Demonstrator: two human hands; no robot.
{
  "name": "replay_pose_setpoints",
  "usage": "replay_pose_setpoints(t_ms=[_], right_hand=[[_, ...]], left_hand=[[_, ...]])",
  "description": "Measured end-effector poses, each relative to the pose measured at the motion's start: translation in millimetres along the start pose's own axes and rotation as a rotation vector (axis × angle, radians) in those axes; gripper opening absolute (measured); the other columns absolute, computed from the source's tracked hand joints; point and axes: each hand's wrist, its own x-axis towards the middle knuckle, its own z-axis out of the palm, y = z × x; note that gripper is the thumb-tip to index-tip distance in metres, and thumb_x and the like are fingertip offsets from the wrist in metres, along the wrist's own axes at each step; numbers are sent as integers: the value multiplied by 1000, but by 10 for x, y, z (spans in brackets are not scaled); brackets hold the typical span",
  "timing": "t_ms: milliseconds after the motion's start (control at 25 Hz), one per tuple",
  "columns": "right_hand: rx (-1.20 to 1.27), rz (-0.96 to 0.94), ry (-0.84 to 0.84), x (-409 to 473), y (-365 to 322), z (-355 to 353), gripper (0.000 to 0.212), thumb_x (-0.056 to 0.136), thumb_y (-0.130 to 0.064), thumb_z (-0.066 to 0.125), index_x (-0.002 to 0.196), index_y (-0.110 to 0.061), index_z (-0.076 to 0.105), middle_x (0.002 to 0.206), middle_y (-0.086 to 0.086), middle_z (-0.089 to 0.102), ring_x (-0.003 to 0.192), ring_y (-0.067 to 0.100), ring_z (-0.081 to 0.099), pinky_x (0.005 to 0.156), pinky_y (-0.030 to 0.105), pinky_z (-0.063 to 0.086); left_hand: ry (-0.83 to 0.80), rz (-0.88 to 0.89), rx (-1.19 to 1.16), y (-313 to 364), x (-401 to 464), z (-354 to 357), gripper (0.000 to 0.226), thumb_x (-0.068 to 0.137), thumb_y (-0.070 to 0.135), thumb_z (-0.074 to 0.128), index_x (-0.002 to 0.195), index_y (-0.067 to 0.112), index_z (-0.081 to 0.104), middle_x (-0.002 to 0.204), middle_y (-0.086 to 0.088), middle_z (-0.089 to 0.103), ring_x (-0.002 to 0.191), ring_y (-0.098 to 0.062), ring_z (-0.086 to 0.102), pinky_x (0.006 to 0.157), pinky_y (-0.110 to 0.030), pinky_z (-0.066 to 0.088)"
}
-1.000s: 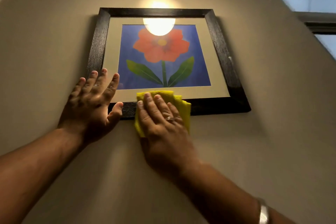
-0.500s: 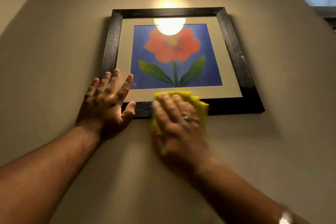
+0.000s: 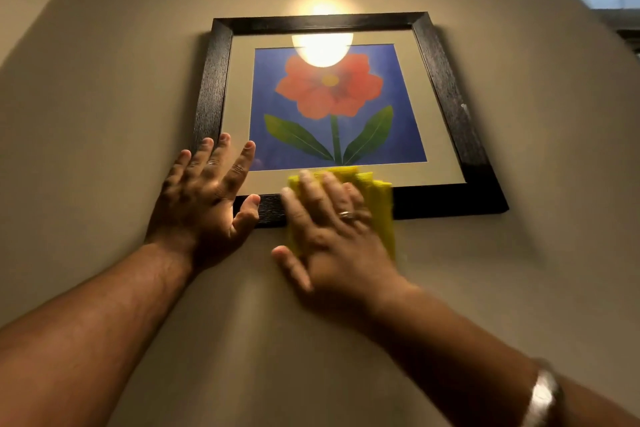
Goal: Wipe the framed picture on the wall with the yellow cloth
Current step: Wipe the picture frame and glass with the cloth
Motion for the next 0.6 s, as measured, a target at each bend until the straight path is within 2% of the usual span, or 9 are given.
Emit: replay_pose_setpoints(t_ms=[80, 160, 240, 280, 360, 400, 440, 520, 600], right_hand=[[5, -191, -8, -27, 90, -46, 65, 89, -56, 23, 147, -27, 17, 159, 2, 14, 147, 23, 3, 120, 40, 2], [-72, -153, 78, -186, 651, -123, 62, 91, -56, 23, 146, -28, 22, 155, 2, 26, 145, 25, 20, 118, 41, 12], [-173, 106, 131, -380, 1311, -301, 65, 88, -57, 20, 145, -26, 26, 153, 8, 33, 139, 35, 31, 115, 47, 20], [-172, 263, 138, -432, 1477, -399, 69, 84, -57, 20, 145, -24, 26, 153, 10, 31, 138, 38, 30, 115, 49, 20], [-112, 460, 148, -314, 1301, -395, 79, 76, -59, 20, 145, -21, 26, 156, 13, 24, 142, 38, 20, 117, 48, 11], [-61, 413, 145, -213, 1037, -309, 80, 75, -60, 21, 145, -21, 26, 157, 13, 22, 144, 36, 16, 118, 46, 6], [2, 282, 114, -128, 697, -222, 76, 78, -60, 23, 145, -23, 26, 157, 11, 22, 145, 33, 15, 118, 43, 3], [78, -67, 14, -40, 153, -90, 64, 87, -56, 28, 145, -28, 24, 158, 6, 20, 146, 27, 12, 120, 41, 2], [83, -241, -18, -9, 186, -169, 61, 92, -51, 31, 146, -27, 20, 157, 3, 22, 146, 23, 14, 120, 41, 8]], left_hand=[[2, -5, 7, 5, -11, 1, 74, 83, 52, 27, 152, 26, 22, 158, -19, 25, 145, -39, 24, 118, -54, 17], [5, -5, 5, 6, 4, 7, 74, 82, 51, 27, 152, 27, 22, 158, -18, 26, 145, -38, 24, 118, -54, 18], [-5, 4, -2, 1, 12, 1, 74, 82, 51, 28, 152, 27, 22, 158, -18, 26, 145, -38, 24, 118, -54, 18], [-7, 10, 4, -1, 12, 1, 74, 82, 50, 28, 152, 27, 23, 158, -19, 26, 144, -38, 25, 118, -55, 18], [-10, 14, 15, -3, 15, 2, 73, 82, 50, 28, 152, 27, 24, 157, -19, 28, 143, -39, 27, 117, -55, 19], [-12, 11, 13, 6, 19, 2, 73, 82, 50, 28, 151, 26, 24, 157, -19, 28, 143, -39, 27, 117, -56, 19], [-14, 2, 16, 2, 12, 6, 73, 82, 50, 28, 151, 26, 24, 157, -19, 28, 143, -39, 27, 117, -55, 19], [-18, -20, 27, 2, -7, 6, 73, 83, 51, 27, 152, 27, 22, 157, -19, 27, 143, -39, 26, 117, -54, 18], [-25, -21, 36, 12, -2, -8, 72, 84, 51, 27, 152, 28, 21, 157, -20, 27, 144, -39, 26, 116, -54, 17]])
